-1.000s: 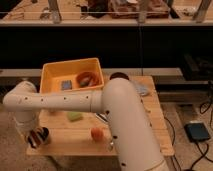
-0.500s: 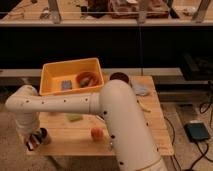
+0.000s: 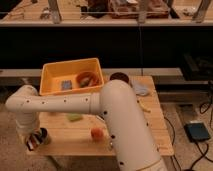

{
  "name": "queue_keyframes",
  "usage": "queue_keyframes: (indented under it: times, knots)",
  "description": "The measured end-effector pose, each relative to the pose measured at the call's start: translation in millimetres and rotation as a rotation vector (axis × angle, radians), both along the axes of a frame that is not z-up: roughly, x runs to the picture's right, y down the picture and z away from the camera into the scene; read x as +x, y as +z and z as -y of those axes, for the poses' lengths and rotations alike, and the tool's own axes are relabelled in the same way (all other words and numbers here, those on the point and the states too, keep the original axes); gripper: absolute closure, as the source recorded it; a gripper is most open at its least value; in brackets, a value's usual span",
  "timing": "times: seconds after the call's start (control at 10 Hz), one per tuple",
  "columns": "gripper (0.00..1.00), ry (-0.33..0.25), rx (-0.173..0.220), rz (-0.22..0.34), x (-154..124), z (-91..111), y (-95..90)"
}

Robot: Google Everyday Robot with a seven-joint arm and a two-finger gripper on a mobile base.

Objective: Place eraser in metal cup

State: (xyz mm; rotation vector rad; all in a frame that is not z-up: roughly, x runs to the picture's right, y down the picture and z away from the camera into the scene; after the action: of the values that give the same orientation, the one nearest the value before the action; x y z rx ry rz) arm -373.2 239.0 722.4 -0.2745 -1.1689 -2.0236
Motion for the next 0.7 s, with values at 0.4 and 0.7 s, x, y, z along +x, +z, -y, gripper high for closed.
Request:
queue_keyframes:
  times: [0.4, 0.7]
  knots:
    - [1.0, 0.001, 0.0, -0.001, 0.6, 0.4, 0.3]
    - [0.8, 0.0, 0.001, -0.002, 1.2, 1.4, -0.4]
